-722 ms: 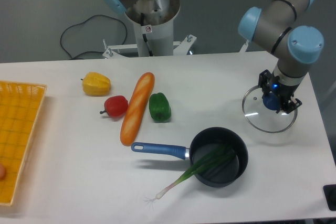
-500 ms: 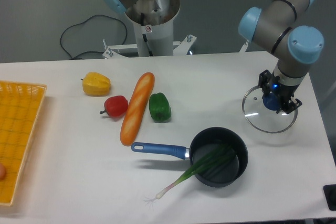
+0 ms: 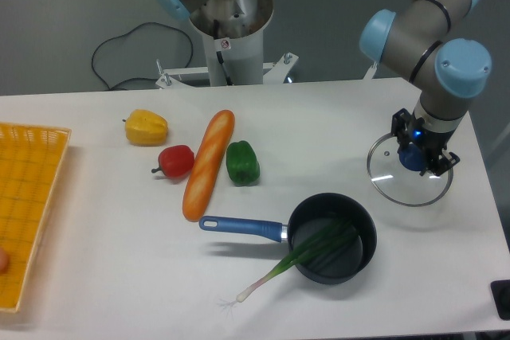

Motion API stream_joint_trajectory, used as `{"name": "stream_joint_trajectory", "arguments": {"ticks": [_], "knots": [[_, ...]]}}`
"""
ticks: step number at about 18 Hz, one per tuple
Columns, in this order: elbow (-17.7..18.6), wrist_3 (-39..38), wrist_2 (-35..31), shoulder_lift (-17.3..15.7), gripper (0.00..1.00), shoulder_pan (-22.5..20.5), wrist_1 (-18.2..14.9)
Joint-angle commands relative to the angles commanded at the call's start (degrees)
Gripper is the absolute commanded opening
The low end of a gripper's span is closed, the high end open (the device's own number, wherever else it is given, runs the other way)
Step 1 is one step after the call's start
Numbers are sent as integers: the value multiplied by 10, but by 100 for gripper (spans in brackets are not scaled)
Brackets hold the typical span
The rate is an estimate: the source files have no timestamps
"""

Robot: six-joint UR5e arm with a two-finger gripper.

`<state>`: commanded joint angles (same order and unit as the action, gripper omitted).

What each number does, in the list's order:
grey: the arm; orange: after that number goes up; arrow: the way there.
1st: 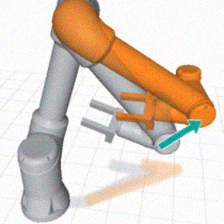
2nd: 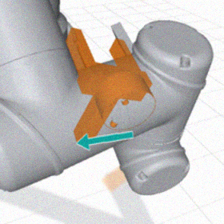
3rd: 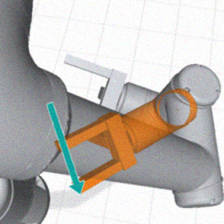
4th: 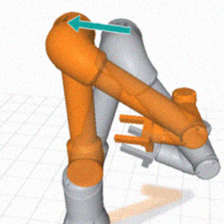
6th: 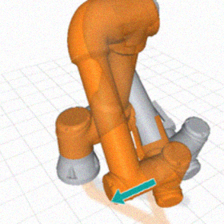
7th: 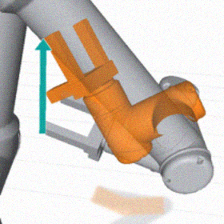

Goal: Close the pot lid
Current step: 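Lift the held glass lid with the gripper and start moving toward the saucepan, then carry the glass lid over the black saucepan and lower it onto the rim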

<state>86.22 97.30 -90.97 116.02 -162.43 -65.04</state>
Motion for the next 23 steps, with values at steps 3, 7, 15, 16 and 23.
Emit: {"name": "stream_joint_trajectory", "arguments": {"ticks": [3, 7, 15, 16, 23], "knots": [[-2, -15, 1, -3, 59, 10, -3], [-2, -27, 4, -9, 59, 16, -5], [-2, -67, 5, -15, 59, 34, -11], [-2, -73, 5, -15, 59, 40, -11], [-3, -123, 3, -17, 59, 75, -11]]}}
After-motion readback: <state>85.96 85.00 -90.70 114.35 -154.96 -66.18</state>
